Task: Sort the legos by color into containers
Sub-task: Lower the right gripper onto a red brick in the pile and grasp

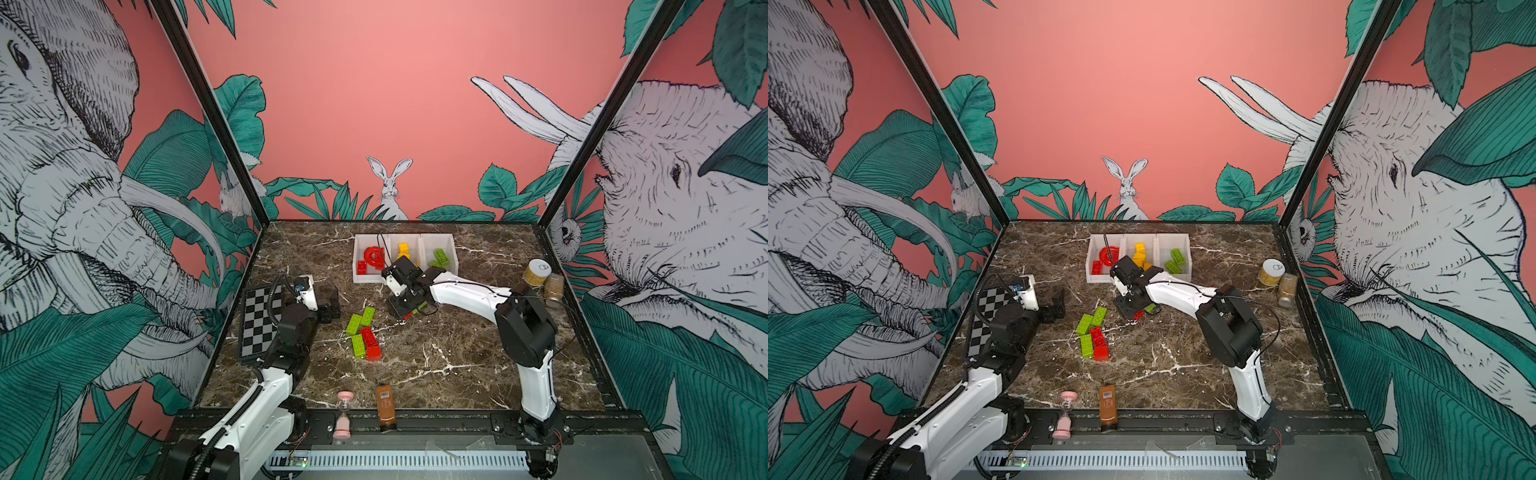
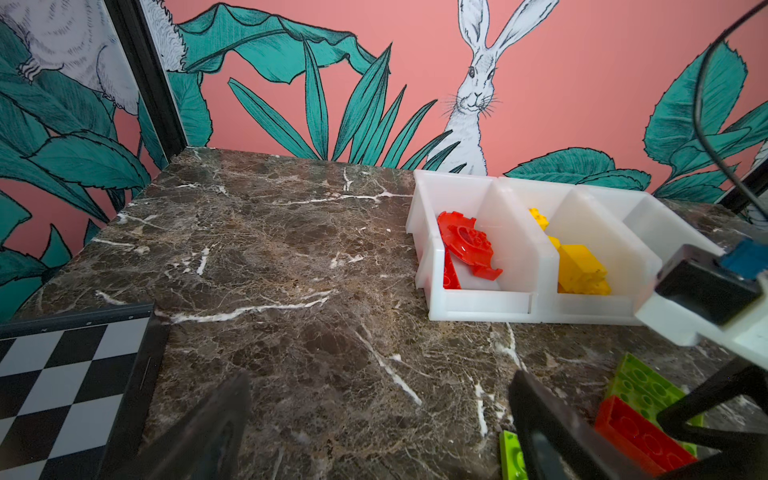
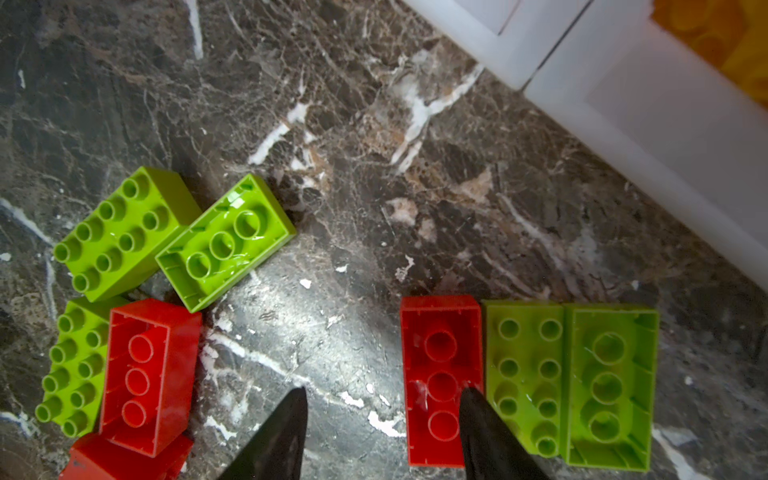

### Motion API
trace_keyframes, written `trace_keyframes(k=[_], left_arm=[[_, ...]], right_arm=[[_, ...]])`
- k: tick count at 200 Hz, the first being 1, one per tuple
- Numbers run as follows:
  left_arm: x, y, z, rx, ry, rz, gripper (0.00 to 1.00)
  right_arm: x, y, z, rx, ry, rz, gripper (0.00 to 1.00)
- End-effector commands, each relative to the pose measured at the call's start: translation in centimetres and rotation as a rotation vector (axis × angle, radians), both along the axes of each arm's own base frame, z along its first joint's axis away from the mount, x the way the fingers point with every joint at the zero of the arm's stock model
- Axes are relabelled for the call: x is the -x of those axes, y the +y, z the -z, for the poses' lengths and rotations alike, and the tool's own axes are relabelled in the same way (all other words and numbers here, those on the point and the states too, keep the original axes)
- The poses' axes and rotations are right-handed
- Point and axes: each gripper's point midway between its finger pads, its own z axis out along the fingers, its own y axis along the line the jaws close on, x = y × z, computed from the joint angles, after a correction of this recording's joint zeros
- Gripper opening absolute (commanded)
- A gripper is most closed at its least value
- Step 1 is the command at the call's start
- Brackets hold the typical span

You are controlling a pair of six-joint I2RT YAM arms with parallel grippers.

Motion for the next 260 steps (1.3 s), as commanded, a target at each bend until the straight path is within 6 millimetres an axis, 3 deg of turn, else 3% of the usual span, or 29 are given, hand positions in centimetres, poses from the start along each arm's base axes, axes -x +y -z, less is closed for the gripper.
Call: trace_keyframes(k=[1, 42, 73, 113, 210, 260], left_arm=[[0.2, 0.0, 0.0, 0.000, -0.008, -0.002, 0.98], [0.2, 0.0, 0.0, 0.000, -0.007, 0.000, 0.98], [0.2, 0.0, 0.0, -0.001, -0.005, -0.001, 0.98], [0.2, 0.0, 0.1, -0.002, -0.004, -0.001, 0.98], [0.2, 0.1, 0.1, -0.004, -0.004, -0.005, 0.98], [0.2, 0.1, 0.1, -0.003, -0.005, -0.004, 0.98]], right_arm=[[1.2, 0.3, 1.5, 0.009, 0.044, -0.011, 0.58], [2.7, 1.1, 1.9, -0.006, 0.086, -0.033, 0.58], [4.3, 2.3, 0.3, -0.083, 0.116, -0.072, 0.55], [2.8, 0.5, -1.7, -0.021, 0.010, 0.003, 0.54], [1.2, 0.0, 1.3, 0.099, -0.048, -0.018, 0.57], [1.3, 0.1, 2.7, 0.106, -0.031, -0.025, 0.51]])
